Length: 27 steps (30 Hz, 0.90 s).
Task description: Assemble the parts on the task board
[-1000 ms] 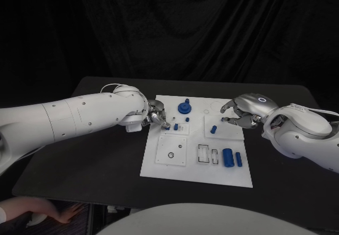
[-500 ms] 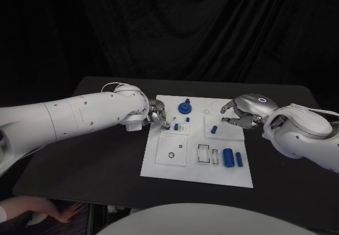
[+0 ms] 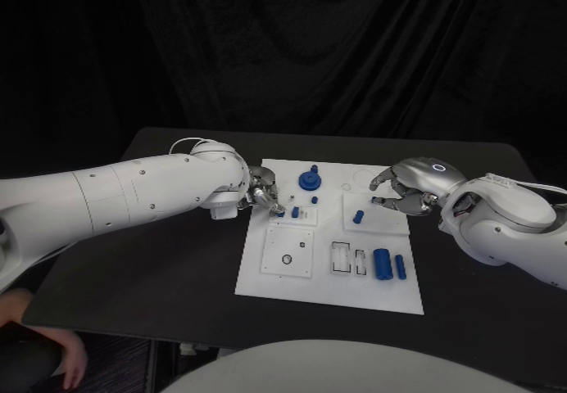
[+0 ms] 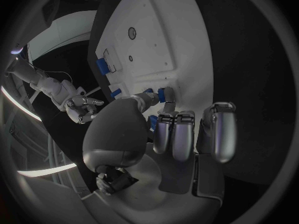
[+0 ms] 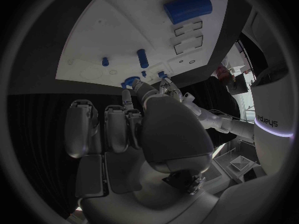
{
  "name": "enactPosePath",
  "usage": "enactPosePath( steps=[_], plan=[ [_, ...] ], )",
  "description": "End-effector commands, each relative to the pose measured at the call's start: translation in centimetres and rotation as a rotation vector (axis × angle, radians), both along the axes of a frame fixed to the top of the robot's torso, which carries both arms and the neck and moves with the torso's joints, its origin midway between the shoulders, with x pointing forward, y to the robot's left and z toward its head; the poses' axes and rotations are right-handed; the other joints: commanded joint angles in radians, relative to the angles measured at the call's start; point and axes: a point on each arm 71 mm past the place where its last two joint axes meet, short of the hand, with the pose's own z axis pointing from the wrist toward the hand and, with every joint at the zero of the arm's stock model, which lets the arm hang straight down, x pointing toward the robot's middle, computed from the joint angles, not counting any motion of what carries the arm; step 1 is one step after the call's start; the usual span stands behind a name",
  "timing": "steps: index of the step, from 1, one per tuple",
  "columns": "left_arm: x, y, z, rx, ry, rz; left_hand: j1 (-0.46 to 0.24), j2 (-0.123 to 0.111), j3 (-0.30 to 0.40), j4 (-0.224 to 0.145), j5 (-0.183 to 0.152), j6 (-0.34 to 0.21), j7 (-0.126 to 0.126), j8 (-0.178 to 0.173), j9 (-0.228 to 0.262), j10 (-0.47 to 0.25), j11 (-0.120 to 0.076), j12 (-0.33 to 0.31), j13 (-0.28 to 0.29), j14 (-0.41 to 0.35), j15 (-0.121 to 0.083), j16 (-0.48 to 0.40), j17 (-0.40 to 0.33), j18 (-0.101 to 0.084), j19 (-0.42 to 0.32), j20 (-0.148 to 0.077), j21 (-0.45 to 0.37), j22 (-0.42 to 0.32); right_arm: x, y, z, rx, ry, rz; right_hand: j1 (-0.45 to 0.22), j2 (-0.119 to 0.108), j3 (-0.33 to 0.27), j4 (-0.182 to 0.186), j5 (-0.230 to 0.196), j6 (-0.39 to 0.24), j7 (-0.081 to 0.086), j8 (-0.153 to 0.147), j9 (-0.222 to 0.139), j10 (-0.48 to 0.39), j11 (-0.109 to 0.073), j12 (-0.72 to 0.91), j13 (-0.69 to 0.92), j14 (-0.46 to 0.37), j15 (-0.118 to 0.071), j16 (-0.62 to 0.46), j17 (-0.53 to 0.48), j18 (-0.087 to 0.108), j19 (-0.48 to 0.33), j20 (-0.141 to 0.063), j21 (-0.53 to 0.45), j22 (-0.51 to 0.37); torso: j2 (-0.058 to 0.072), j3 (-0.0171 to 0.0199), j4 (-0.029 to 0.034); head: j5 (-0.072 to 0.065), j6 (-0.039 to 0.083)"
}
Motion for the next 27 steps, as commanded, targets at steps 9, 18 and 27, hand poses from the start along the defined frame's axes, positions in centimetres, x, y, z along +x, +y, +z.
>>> enactPosePath(
  steps=[9,18,27],
  plan=[
    [-0.15,0.5,0.09,-0.042,-0.047,0.007,-0.007,0.002,0.058,-0.06,-0.014,0.017,-0.009,0.002,0.0,0.104,-0.003,-0.001,0.261,0.106,-0.002,0.003,0.263,0.008,0.012,-0.006,-0.003,0.203,0.09,-0.25,-0.19,-0.011,0.007,-0.021,0.01,-0.005,0.007,-0.001,0.004,0.004,0.0,-0.003,-0.002,-0.004,-0.001,-0.007,0.126,0.054,0.0,-0.004,0.012,0.007,0.012,-0.001,-0.003,0.191,-0.002,0.0,-0.0007,0.003,0.0],
    [-0.22,0.8,0.23,-0.061,-0.063,0.011,-0.013,0.0,0.062,-0.064,-0.018,0.03,-0.012,0.007,0.003,0.104,-0.005,-0.001,0.261,0.106,-0.003,0.003,0.263,0.008,0.011,-0.006,-0.004,0.203,0.1,-0.29,-0.24,-0.014,0.01,-0.024,0.01,-0.005,0.007,-0.001,0.004,0.004,0.0,-0.003,-0.002,-0.004,-0.001,-0.007,0.126,0.054,0.0,-0.004,0.012,0.007,0.012,-0.001,-0.003,0.191,-0.002,0.0002,0.0004,0.003,0.0],
    [-0.22,0.88,0.15,-0.046,-0.059,0.024,-0.014,0.001,0.063,-0.064,-0.018,0.032,-0.012,0.008,0.003,0.104,-0.005,-0.001,0.261,0.106,-0.003,0.003,0.263,0.009,0.011,-0.006,-0.005,0.203,0.12,-0.31,-0.31,-0.018,0.014,-0.026,0.01,-0.005,0.007,-0.001,0.004,0.004,0.0,-0.003,-0.002,-0.004,-0.001,-0.007,0.126,0.054,0.0,-0.004,0.012,0.007,0.012,-0.001,-0.003,0.191,-0.002,0.0004,0.0,0.004,0.0]
  ],
)
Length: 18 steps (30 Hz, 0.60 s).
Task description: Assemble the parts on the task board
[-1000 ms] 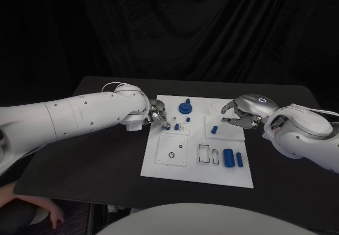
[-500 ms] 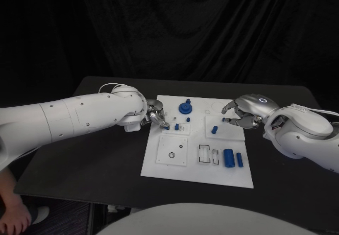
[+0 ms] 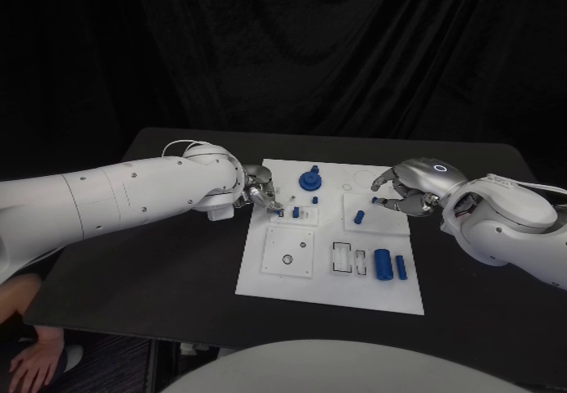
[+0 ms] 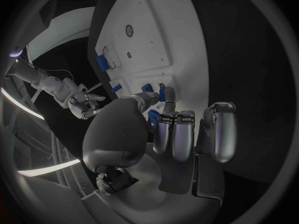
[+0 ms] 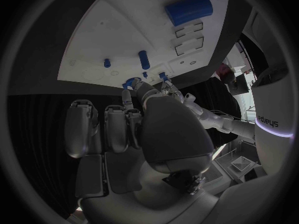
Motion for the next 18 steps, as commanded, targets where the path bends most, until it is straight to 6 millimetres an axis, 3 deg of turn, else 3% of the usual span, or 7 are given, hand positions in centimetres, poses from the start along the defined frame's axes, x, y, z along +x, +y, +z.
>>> enactPosePath(
  steps=[1,18],
  plan=[
    [-0.03,-0.19,-0.02,-0.007,-0.007,0.002,-0.01,-0.002,0.064,-0.064,-0.006,0.022,-0.016,0.004,0.001,0.104,-0.006,-0.001,0.261,0.106,-0.003,0.003,0.263,0.009,0.011,-0.006,-0.006,0.203,0.03,-0.13,-0.16,-0.011,0.008,-0.018,0.005,0.0,0.007,-0.001,0.005,0.004,0.0,-0.003,-0.001,-0.004,-0.001,-0.003,0.126,0.054,0.0,-0.004,0.012,0.007,0.012,-0.001,-0.003,0.191,0.0,-0.0001,0.0001,0.0,0.0],
    [-0.12,-0.32,-0.03,-0.005,-0.015,0.015,-0.014,0.0,0.066,-0.064,-0.003,0.025,-0.017,0.005,0.001,0.104,-0.006,-0.001,0.261,0.106,-0.004,0.003,0.263,0.009,0.011,-0.007,-0.006,0.203,0.05,-0.14,-0.23,-0.013,0.011,-0.02,0.006,-0.001,0.009,-0.002,0.005,0.004,0.0,-0.003,-0.002,-0.006,-0.001,-0.006,0.123,0.053,0.0,-0.005,0.01,0.007,0.011,-0.001,-0.005,0.191,0.001,-0.0003,-0.001,0.003,0.0]
  ],
)
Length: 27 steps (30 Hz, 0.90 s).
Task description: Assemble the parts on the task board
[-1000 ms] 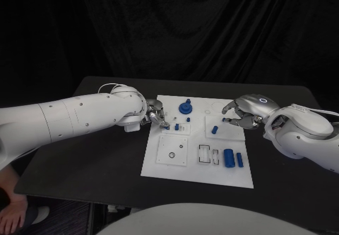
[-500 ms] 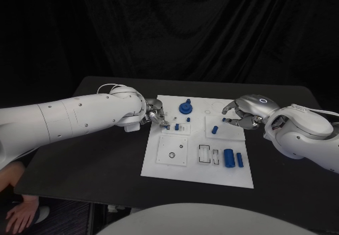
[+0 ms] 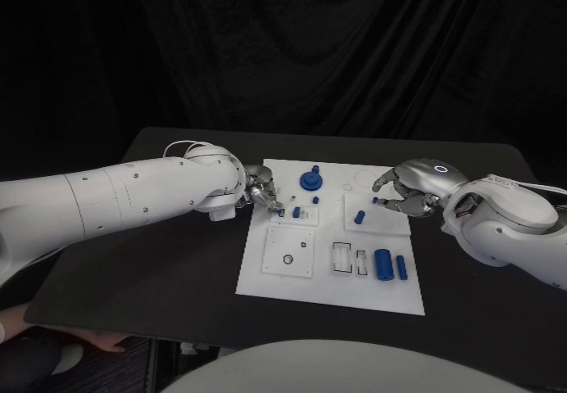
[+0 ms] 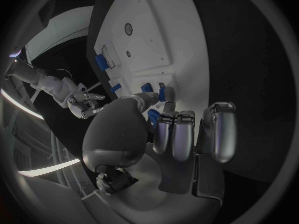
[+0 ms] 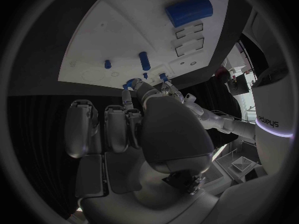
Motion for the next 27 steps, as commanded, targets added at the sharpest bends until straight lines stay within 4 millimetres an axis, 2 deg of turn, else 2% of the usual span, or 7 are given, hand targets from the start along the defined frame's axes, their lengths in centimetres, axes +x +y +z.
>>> enactPosePath(
  steps=[1,27],
  plan=[
    [-0.04,-0.23,0.0,-0.007,-0.006,0.003,-0.007,0.001,0.066,-0.063,-0.001,0.023,-0.018,0.006,0.001,0.104,-0.006,-0.001,0.261,0.106,-0.004,0.003,0.263,0.009,0.01,-0.007,-0.007,0.202,0.02,-0.12,-0.15,-0.009,0.006,-0.017,0.006,-0.001,0.005,0.002,0.005,0.004,0.0,-0.003,-0.001,-0.006,-0.001,-0.006,0.123,0.053,0.0,-0.005,0.01,0.008,0.011,-0.001,-0.005,0.191,0.0,-0.0002,-0.0004,0.0,0.0],
    [-0.59,-0.62,-0.26,0.027,0.031,-0.008,-0.013,0.003,0.068,-0.061,0.001,0.023,-0.018,0.004,0.0,0.104,-0.006,-0.001,0.261,0.106,-0.004,0.003,0.263,0.009,0.01,-0.007,-0.007,0.202,-0.04,-0.2,-0.43,-0.012,0.013,-0.021,0.007,-0.002,0.007,0.001,0.005,0.005,0.0,-0.003,-0.002,-0.007,0.0,-0.007,0.122,0.052,0.0,-0.007,0.008,0.008,0.01,-0.001,-0.007,0.19,0.0,0.0008,-0.0001,-0.001,0.0]
  ],
)
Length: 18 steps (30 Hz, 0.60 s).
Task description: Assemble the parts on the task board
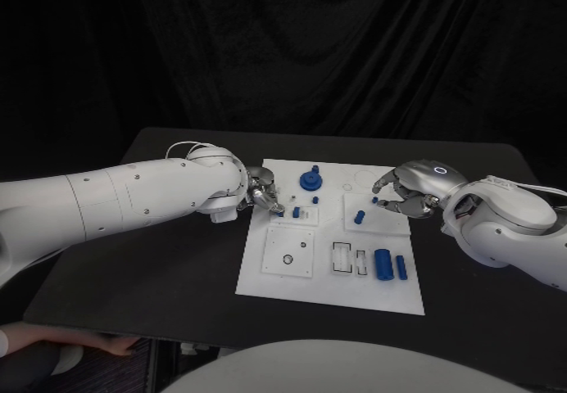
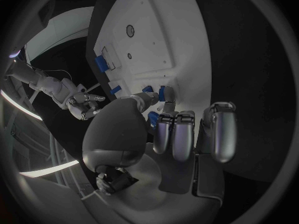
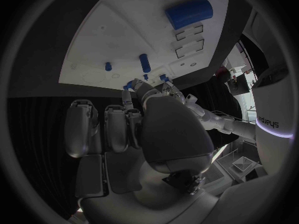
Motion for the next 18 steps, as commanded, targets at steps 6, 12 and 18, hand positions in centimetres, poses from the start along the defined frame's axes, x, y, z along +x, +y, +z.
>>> enactPosePath(
  steps=[6,12,18],
  plan=[
    [-0.21,-0.2,-0.23,0.01,0.019,-0.008,-0.005,0.003,0.068,-0.061,0.002,0.013,-0.014,0.005,0.001,0.104,-0.006,0.0,0.261,0.106,-0.004,0.003,0.263,0.009,0.01,-0.007,-0.004,0.202,0.0,-0.1,-0.17,-0.008,0.006,-0.016,0.007,-0.002,0.007,0.001,0.005,0.005,0.0,-0.003,-0.001,-0.007,0.0,-0.007,0.122,0.052,0.0,-0.003,0.008,0.008,0.01,-0.001,-0.003,0.19,0.0,-0.0007,0.0006,0.0,0.0],
    [-0.13,-0.22,-0.27,0.005,0.013,-0.004,-0.006,0.005,0.069,-0.062,0.003,0.012,-0.014,0.004,0.0,0.104,-0.006,0.0,0.261,0.106,-0.004,0.003,0.263,0.009,0.009,-0.007,-0.005,0.202,0.0,-0.09,-0.18,-0.008,0.006,-0.016,0.007,-0.002,0.007,0.001,0.005,0.005,0.0,-0.003,-0.001,-0.007,0.0,-0.007,0.122,0.052,0.0,-0.003,0.008,0.008,0.01,-0.001,-0.003,0.19,0.0,-0.0005,0.0015,-0.001,0.0],
    [-0.01,-0.27,-0.27,-0.005,0.001,0.0,-0.007,0.01,0.073,-0.063,0.005,0.011,-0.014,0.002,-0.001,0.104,-0.007,0.0,0.261,0.106,-0.005,0.003,0.263,0.009,0.01,-0.008,-0.004,0.202,0.01,-0.11,-0.19,-0.008,0.005,-0.016,0.007,-0.002,0.007,0.001,0.005,0.005,0.0,-0.003,-0.001,-0.007,0.0,-0.007,0.122,0.052,0.0,-0.003,0.008,0.008,0.01,-0.001,-0.003,0.19,0.001,-0.001,0.001,-0.002,0.0]
  ],
)
